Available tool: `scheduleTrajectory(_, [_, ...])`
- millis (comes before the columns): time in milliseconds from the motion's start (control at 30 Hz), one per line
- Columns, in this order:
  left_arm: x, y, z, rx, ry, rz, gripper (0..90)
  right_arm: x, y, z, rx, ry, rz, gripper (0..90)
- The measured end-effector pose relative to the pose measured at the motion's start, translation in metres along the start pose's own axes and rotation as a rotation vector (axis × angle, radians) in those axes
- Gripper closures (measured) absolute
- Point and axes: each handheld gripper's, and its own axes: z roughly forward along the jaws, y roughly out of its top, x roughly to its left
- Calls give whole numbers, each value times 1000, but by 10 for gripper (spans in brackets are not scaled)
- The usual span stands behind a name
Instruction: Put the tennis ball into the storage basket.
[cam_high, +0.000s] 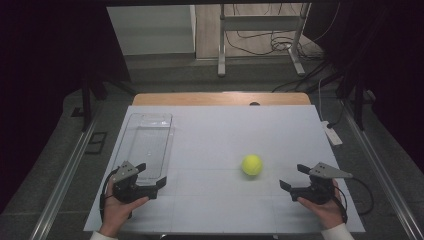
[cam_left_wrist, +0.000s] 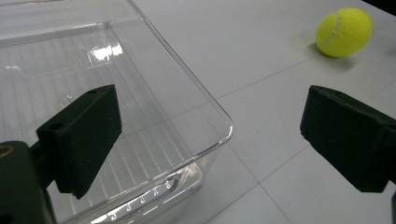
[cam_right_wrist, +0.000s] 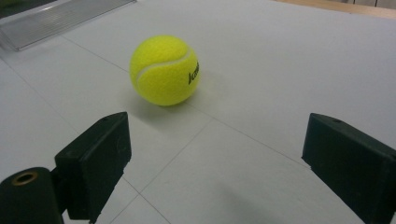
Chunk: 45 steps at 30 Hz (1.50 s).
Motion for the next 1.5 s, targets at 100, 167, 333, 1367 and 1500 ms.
scheduleTrajectory(100, [-3,3,1,2,-8,-3,69,1,0,-2,-5,-1,1,81])
scheduleTrajectory(167, [-4,4,1,4,-12,-1,69,1,0,-3,-5,-1,2,81])
scheduleTrajectory(333, [-6,9,3,10,-22,2,71,2,-1,-4,-6,2,1,82])
scheduleTrajectory(1367, [-24,38,19,70,-93,52,88,2,-2,-1,3,17,-11,87])
scheduleTrajectory(1500, [-28,43,22,72,-106,64,88,3,-1,-1,2,20,-12,87])
